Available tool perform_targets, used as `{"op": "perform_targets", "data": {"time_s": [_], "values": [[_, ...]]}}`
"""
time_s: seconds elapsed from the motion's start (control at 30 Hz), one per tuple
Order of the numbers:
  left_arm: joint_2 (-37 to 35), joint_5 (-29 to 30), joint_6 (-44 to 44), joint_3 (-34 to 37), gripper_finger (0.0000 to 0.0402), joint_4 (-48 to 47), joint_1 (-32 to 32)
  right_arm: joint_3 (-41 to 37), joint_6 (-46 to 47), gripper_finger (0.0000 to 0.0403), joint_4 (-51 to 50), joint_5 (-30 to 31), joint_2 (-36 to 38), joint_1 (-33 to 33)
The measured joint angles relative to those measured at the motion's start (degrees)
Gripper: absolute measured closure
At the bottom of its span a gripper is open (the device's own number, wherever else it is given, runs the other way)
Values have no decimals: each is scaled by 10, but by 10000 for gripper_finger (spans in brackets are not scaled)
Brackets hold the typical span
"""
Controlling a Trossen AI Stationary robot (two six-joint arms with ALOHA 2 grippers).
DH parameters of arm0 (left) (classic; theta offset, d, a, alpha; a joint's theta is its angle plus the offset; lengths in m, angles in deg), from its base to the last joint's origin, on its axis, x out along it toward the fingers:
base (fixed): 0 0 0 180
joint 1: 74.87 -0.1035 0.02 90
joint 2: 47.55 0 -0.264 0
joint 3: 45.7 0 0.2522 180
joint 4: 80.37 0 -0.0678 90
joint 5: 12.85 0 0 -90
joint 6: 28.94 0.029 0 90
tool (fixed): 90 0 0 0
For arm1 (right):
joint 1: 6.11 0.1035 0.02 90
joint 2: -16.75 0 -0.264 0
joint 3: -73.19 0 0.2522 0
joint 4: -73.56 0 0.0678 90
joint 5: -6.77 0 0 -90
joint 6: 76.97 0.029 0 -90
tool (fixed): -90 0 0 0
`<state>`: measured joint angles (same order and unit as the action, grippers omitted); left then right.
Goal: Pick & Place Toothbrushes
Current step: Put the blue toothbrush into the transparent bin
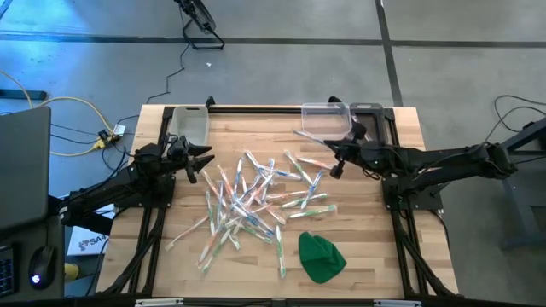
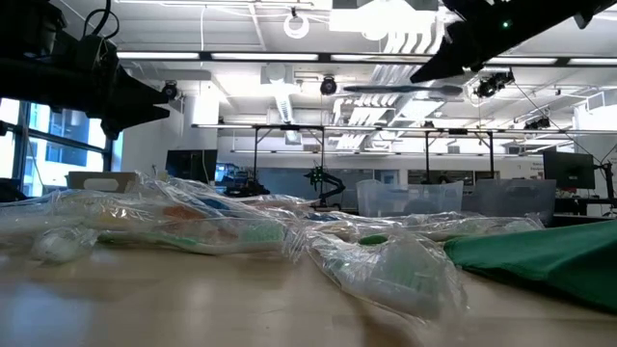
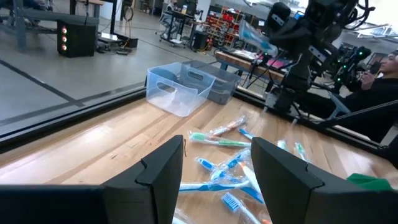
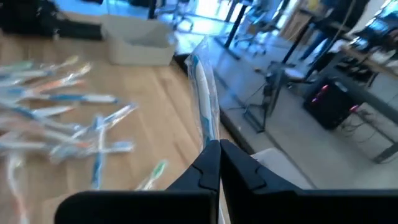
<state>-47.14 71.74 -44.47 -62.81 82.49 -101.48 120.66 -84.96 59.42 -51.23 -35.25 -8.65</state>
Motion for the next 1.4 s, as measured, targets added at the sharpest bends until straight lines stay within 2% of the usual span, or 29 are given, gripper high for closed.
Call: {"op": "perform_targets", "data": {"time_s": [0.4, 0.6, 1.0, 1.17, 1.4], "values": [[0, 39, 6, 0, 215, 0, 0, 4, -19, 400, 36, 23, -12, -79], [0, 40, 6, 0, 215, 1, 0, 52, -28, 400, 36, 17, -66, -129], [0, 40, 6, 0, 215, 1, 0, 137, -58, 400, 0, -39, -182, -226], [0, 40, 2, 0, 215, 2, 0, 142, -58, 400, -15, -77, -211, -258], [0, 40, 2, 0, 215, 0, 0, 143, -55, 400, -57, -87, -237, -290]]}}
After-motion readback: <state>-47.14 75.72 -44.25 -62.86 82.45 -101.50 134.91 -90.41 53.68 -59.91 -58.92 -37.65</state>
